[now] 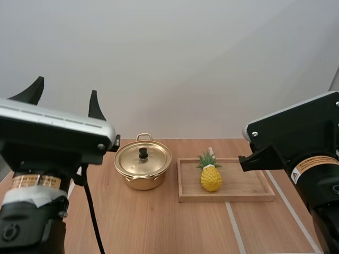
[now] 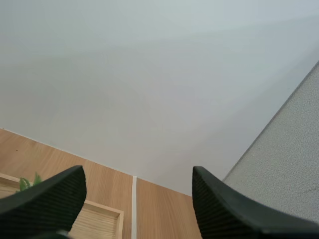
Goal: Open the pot, put the pineapple inside, and close it
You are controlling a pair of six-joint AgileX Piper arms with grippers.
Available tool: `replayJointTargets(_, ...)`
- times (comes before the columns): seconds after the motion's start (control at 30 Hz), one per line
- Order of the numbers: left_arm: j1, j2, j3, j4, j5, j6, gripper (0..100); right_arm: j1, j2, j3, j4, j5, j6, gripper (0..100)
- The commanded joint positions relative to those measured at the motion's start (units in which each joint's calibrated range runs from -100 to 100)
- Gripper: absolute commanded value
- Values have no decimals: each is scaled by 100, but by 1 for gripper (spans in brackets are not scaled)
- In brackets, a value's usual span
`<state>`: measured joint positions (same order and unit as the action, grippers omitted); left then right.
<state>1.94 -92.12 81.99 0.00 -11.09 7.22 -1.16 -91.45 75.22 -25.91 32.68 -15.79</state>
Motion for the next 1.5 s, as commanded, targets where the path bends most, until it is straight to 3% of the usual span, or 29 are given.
replayJointTargets(0.0,-21,742,-752,280,1303,-117,100,-13,239,-266,39,434,-206,100)
replayJointTargets(0.1,-21,1643,-1554,141,2683,-117,100,-13,610,-532,357,1186,-557,100)
replayJointTargets(0.27,-21,3223,-2790,-704,4133,61,100,-13,1211,-935,750,2162,-806,100)
replayJointTargets(0.6,-21,5796,-4674,-2729,8842,2009,100,-13,1418,-1164,839,2903,-806,100)
replayJointTargets(0.7,-21,6330,-4901,-2917,9030,2320,100,-37,1418,-1164,839,3172,-806,100)
replayJointTargets(0.83,-21,6800,-5017,-2879,8381,2351,100,-55,1418,-1164,828,3438,-806,100)
replayJointTargets(1.3,-21,8020,-5017,-2802,9051,2891,100,-55,1418,-1164,1281,3594,-806,100)
replayJointTargets(1.47,-21,8483,-5053,-3157,8993,3205,100,-55,1418,-1164,1281,3798,-806,100)
